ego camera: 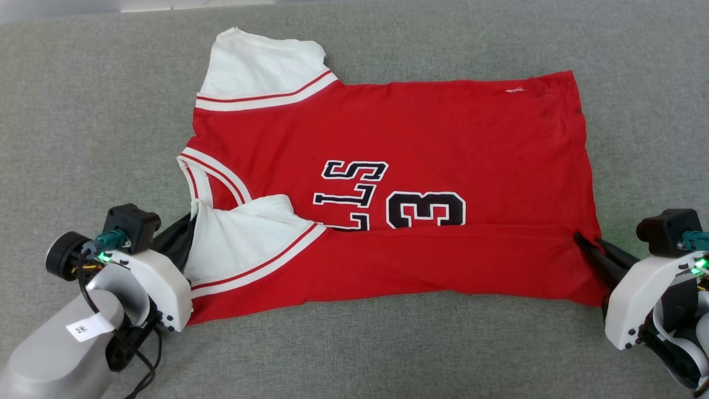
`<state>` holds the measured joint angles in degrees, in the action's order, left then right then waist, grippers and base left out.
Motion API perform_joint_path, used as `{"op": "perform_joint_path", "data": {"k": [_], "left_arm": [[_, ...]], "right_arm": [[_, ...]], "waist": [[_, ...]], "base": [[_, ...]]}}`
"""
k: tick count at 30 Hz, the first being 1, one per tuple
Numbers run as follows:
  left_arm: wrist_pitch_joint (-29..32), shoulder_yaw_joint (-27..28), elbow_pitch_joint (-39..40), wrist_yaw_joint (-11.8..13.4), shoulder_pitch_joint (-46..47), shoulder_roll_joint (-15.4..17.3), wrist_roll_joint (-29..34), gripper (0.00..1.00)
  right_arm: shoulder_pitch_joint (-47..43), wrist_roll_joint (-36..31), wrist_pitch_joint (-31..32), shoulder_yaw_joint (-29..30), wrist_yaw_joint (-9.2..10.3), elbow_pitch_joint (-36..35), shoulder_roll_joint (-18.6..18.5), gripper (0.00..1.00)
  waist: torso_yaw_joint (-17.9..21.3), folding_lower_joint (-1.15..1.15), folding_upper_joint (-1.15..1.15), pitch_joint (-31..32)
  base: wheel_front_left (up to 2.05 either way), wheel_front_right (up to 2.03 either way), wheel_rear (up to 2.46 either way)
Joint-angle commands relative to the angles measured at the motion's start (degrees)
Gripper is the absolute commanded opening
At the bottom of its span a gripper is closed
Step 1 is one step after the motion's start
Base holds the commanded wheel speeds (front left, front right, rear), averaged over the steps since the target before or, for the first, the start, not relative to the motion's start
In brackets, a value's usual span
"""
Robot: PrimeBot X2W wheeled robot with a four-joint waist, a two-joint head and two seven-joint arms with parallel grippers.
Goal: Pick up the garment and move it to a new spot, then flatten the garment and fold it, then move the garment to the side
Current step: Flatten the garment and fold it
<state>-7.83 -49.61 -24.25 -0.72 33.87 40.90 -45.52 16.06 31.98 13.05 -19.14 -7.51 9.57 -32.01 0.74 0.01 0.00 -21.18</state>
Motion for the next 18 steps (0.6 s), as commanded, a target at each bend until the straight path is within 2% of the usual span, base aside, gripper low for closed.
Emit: {"op": "perform_joint_path", "data": {"k": [1, 2, 3, 4, 5, 12, 18], "left_arm": [[-0.3, -0.5, -1.7, -0.6, 0.2, -0.9, -0.1, 0.00], [-0.7, -0.5, -2.8, -0.7, 0.3, -1.3, -0.1, 0.31], [-1.1, -0.8, -3.6, -0.5, 0.4, -1.4, 0.5, 0.93], [-1.6, -0.8, -4.2, -0.4, 0.7, -1.5, 0.7, 1.00], [-1.9, -0.7, -4.5, -0.3, 1.2, -1.3, 1.0, 1.00], [0.0, 1.1, -0.9, 0.0, 4.0, 2.4, 0.7, 1.00], [9.7, 1.1, 6.0, -0.3, 7.1, 5.3, -1.9, 1.00]], "right_arm": [[0.5, 0.3, -0.4, -0.4, 0.04, 0.6, 0.4, 0.00], [0.7, 0.4, -0.8, -0.5, 0.04, 0.8, 0.3, 0.00], [0.8, 0.6, -1.1, -0.4, 0.04, 0.9, 0.2, 0.07], [0.7, 0.8, -1.4, -0.1, 0.04, 1.1, 0.2, 0.39], [0.5, 0.8, -1.7, 0.0, 0.04, 1.0, 0.1, 1.00], [-1.2, 0.3, -3.0, 1.0, 0.04, -0.9, -1.1, 1.00], [-2.1, -0.1, -1.9, 2.3, 0.04, -2.4, -1.2, 1.00]], "waist": [[-0.1, -0.01, 0.00, 0.5], [-0.2, -0.01, 0.00, 1.0], [-0.4, -0.01, 0.00, 1.5], [-0.6, -0.01, 0.00, 2.1], [-0.9, -0.01, 0.00, 2.8], [-2.7, -0.01, 0.00, 7.1], [-4.1, -0.01, 0.00, 9.0]], "base": [[0.00, 0.00, 0.00], [0.00, 0.00, 0.00], [0.00, 0.00, 0.00], [0.00, 0.00, 0.00], [0.00, 0.00, 0.00], [0.00, 0.00, 0.00], [0.00, 0.00, 0.00]]}}
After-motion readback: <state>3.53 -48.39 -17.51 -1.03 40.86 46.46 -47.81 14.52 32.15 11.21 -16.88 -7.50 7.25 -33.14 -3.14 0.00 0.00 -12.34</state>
